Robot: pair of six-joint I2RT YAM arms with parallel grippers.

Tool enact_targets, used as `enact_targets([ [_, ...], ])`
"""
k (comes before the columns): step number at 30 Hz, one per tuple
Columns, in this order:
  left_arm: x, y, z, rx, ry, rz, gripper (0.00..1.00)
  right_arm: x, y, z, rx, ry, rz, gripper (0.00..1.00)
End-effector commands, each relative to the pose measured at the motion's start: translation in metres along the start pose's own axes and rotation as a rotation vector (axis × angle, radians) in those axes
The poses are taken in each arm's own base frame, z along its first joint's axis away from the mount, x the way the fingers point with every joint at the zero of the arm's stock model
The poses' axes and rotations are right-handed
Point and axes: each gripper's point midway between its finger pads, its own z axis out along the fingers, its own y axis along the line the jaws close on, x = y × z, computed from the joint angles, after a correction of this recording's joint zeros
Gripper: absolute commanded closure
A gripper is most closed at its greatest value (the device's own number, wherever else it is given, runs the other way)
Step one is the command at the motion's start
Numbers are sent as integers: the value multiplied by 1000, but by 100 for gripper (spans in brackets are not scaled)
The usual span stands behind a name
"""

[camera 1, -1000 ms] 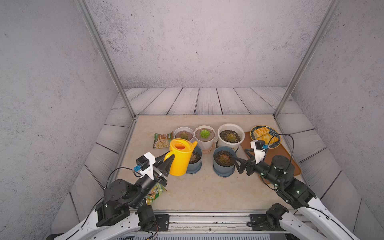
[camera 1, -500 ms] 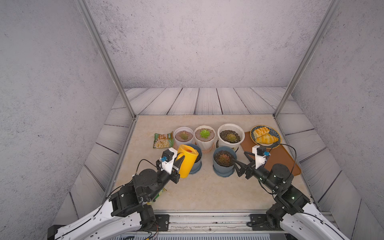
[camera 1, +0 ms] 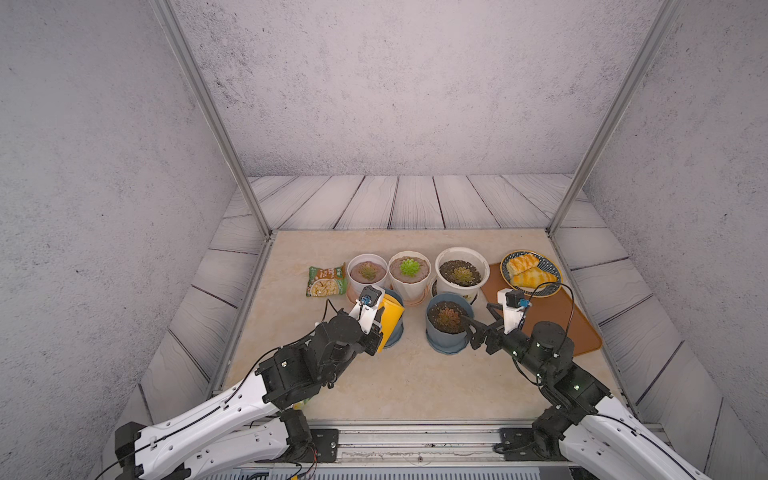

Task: Water the succulent around the soil edge
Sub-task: Water the soil of the potted plant with water.

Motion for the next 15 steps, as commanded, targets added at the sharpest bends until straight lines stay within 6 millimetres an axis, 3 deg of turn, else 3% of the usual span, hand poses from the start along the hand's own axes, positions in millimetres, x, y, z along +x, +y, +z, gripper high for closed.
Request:
enact_targets([
  [1,-18,3,0,-7,-12,-31,100,-2,-2,2,16,-13,-3,0],
  [15,-44,12,31,-30,82,-1,100,3,-6,6,33,11,-4,0],
])
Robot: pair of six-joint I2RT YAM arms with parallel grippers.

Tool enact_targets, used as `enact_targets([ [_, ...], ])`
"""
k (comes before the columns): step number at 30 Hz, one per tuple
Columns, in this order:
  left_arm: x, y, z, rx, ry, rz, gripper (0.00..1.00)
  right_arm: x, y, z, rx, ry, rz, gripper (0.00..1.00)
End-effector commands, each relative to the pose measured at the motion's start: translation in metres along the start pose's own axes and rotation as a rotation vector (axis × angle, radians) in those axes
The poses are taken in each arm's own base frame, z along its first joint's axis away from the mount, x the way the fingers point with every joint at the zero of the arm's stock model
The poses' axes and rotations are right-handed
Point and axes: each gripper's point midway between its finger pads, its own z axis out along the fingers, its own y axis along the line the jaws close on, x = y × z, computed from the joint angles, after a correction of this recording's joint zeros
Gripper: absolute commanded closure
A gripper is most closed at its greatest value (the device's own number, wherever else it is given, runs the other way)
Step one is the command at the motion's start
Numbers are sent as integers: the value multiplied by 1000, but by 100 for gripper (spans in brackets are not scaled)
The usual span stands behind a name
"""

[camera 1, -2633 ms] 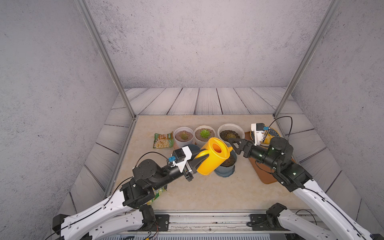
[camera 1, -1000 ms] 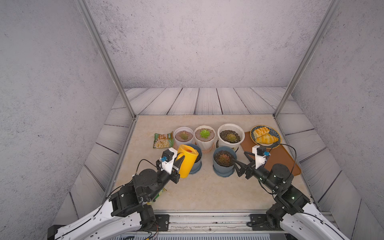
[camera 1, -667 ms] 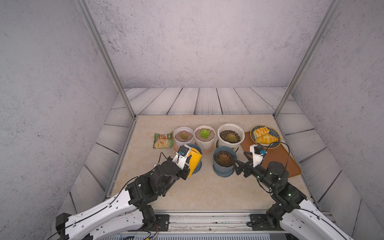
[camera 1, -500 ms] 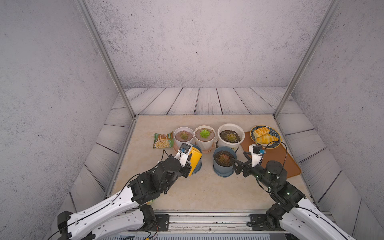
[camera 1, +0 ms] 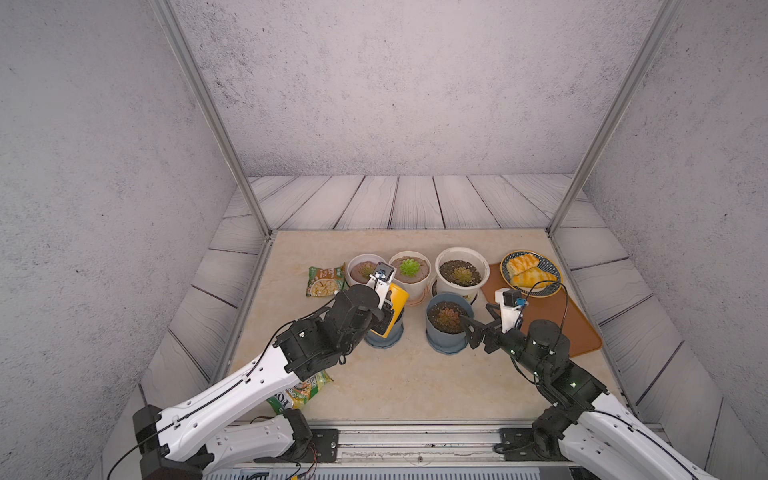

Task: Water the succulent around the soil edge
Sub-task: Water the soil of the potted plant with water.

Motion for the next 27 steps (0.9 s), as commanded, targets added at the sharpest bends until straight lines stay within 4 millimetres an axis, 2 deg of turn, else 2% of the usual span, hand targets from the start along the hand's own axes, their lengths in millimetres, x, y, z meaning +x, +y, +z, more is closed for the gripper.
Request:
enact_targets([
  [1,-19,6,0,-3,-15,-3,100,-4,-2,1,16,-16,-7,0],
  [14,-10,18,37,-38,120,38,100,-3,-8,0,48,-9,-14,0],
  [20,-14,34,41,-94,99,42,100,0,-8,3,49,4,-15,0],
  [27,-6,48,40,-153,137,30,100,-1,-13,1,79,6,-22,0],
])
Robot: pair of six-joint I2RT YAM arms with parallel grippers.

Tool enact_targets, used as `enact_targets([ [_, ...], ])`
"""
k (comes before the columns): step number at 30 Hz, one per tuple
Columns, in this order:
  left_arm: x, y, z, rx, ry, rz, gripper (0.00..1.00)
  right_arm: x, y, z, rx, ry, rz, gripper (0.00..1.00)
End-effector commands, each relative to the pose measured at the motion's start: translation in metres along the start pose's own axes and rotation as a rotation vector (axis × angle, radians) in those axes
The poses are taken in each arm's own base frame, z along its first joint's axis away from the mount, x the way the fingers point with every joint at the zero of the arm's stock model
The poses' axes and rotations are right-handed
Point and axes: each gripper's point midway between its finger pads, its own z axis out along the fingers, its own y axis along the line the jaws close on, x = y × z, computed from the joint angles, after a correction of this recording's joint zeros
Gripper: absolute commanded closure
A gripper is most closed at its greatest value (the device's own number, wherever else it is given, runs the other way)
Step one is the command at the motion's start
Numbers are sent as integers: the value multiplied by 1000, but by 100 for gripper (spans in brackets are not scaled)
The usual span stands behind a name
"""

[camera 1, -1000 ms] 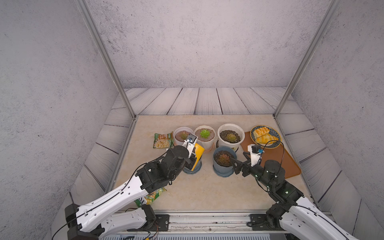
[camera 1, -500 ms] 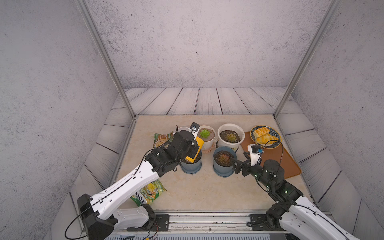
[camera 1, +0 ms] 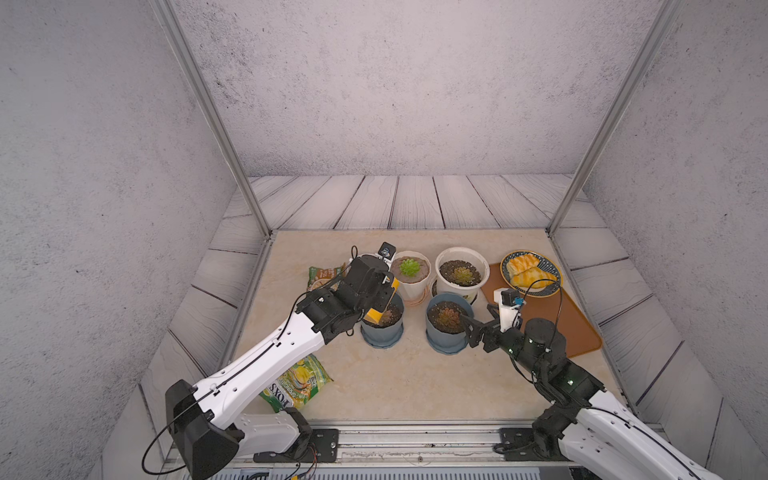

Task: Water the succulent around the soil edge
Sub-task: Water the soil of the potted plant with water.

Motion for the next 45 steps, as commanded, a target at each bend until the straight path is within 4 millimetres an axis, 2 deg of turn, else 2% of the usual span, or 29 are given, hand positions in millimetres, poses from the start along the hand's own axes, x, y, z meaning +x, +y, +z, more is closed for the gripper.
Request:
enact_targets([
  [1,-13,15,-11,-52,-27,-21,100,-7,-3,-2,25,-14,-15,0],
  [14,9,19,-27,-31,58,-23,100,-10,1,-5,6,-18,-12,0],
  [22,18,21,-44,-4,84,-26,100,-11,10,-6,-50,-30,-12,0],
  [30,29,23,-60,23,140,5,100,-10,11,-5,-53,-25,-13,0],
  [37,27,13,-72,103,129,-31,100,-8,10,-3,-49,-18,-13,0],
  [45,30,-2,-67,173,131,-50,100,-8,10,-3,-49,-19,-8,0],
])
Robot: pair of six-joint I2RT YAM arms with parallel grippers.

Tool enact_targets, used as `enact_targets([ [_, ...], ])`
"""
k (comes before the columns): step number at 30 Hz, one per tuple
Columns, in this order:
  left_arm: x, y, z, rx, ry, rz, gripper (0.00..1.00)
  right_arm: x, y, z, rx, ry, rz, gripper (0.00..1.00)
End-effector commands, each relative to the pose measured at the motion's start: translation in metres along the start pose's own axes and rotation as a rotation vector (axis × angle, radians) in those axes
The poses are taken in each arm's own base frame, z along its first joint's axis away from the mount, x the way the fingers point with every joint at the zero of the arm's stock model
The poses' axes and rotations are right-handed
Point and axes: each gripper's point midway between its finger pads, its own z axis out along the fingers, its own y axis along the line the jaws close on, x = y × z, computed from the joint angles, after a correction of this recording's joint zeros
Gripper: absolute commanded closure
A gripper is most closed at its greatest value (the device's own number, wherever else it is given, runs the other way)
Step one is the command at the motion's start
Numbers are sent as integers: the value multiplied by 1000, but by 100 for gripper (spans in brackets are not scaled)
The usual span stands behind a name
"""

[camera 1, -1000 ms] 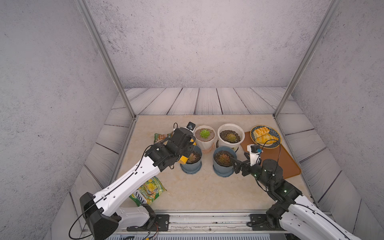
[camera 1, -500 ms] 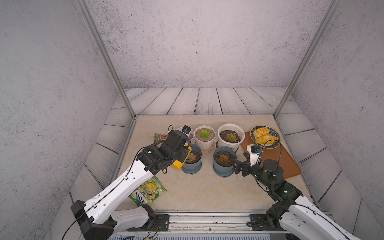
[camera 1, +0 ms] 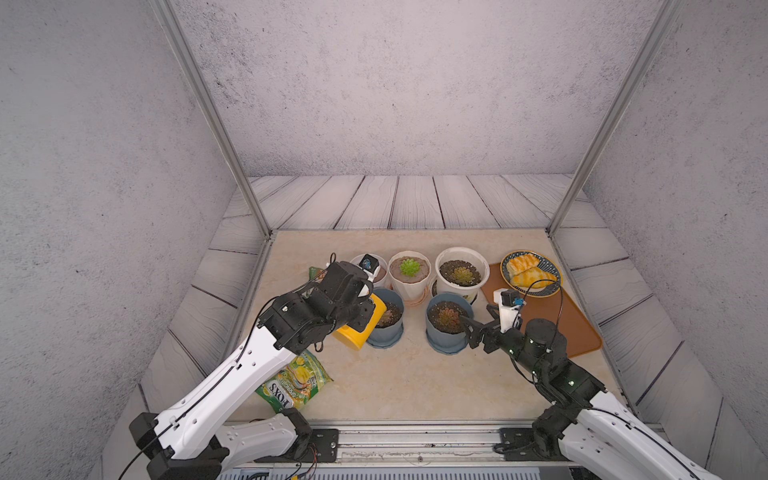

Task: Water the succulent around the soil edge
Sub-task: Water the soil of the potted plant with water.

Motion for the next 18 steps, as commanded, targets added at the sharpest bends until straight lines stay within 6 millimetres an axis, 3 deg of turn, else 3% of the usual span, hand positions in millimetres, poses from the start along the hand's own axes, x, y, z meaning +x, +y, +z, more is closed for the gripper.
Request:
enact_targets([
  [1,-7,-6,-2,42,-33,-30,100,-8,5,-2,-21,-22,-3,0],
  [12,-22,-23,6,123,-53,-23,100,-9,9,-2,-40,-27,5,0],
  [18,-40,-27,11,139,-120,-52,100,-10,8,-4,-39,-32,5,0],
])
